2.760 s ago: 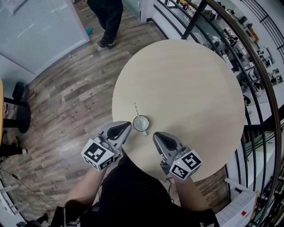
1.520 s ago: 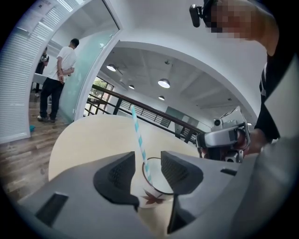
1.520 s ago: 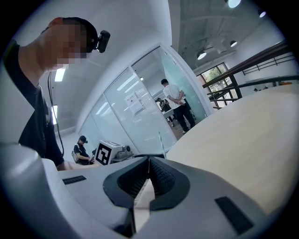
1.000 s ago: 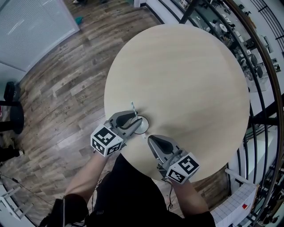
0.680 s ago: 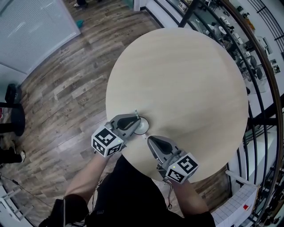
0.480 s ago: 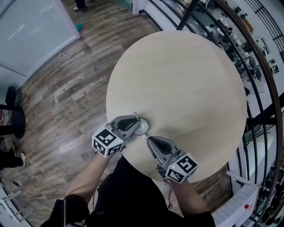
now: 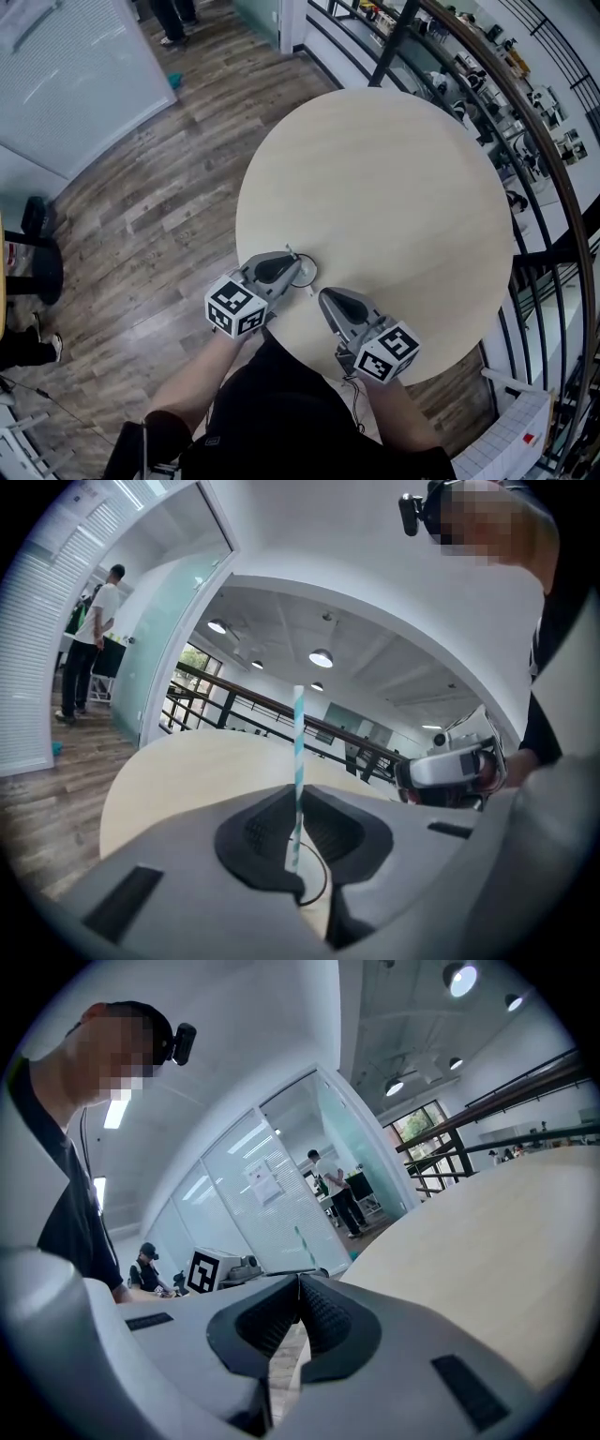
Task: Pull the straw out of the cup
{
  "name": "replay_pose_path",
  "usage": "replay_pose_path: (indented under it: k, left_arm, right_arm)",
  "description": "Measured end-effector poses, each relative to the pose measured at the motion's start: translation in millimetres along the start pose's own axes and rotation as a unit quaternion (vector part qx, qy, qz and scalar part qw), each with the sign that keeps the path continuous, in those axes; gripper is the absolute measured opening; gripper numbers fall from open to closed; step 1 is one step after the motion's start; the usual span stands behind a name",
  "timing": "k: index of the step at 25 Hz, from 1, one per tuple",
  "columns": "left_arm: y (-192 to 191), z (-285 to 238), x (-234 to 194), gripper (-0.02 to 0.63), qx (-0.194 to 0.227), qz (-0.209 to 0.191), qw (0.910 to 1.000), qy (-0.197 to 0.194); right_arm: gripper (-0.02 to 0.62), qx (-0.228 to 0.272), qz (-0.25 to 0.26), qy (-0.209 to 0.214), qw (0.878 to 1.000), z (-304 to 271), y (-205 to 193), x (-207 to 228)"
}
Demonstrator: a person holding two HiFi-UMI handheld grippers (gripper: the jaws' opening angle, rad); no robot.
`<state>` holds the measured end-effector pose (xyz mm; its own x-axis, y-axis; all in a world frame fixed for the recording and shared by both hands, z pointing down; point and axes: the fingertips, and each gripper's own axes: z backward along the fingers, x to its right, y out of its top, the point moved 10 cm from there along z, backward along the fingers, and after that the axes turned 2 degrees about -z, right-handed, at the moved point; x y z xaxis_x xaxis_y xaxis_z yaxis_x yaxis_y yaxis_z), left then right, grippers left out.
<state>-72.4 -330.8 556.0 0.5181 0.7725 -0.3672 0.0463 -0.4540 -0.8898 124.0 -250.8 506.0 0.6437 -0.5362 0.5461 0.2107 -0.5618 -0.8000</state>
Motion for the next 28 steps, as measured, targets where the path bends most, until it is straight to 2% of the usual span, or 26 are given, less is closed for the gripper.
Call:
replay_pose_path:
  k: [8,18,28]
  left_arm:
    - [25.9,26.0,11.1,0.028,0.011,-0.027,0.9996,0.004]
    - [32.1,58.2,25.8,0.028,0.029,-0.040,0.9988,-0.003]
    - [40.6,84.9,74.6,0.028,0.039,-0.062,0.9971,0.021]
  right_arm:
    - [0.023,0.013,0.019,-0.009,1.000,7.4,14.8,-27.2]
    - [0.023,0.046,0.021,-0.033,0.998,28.9,6.7,-66.7]
    - [0.023,0.072,0.016,-0.017,0.997,65.8,-6.1,-87.1]
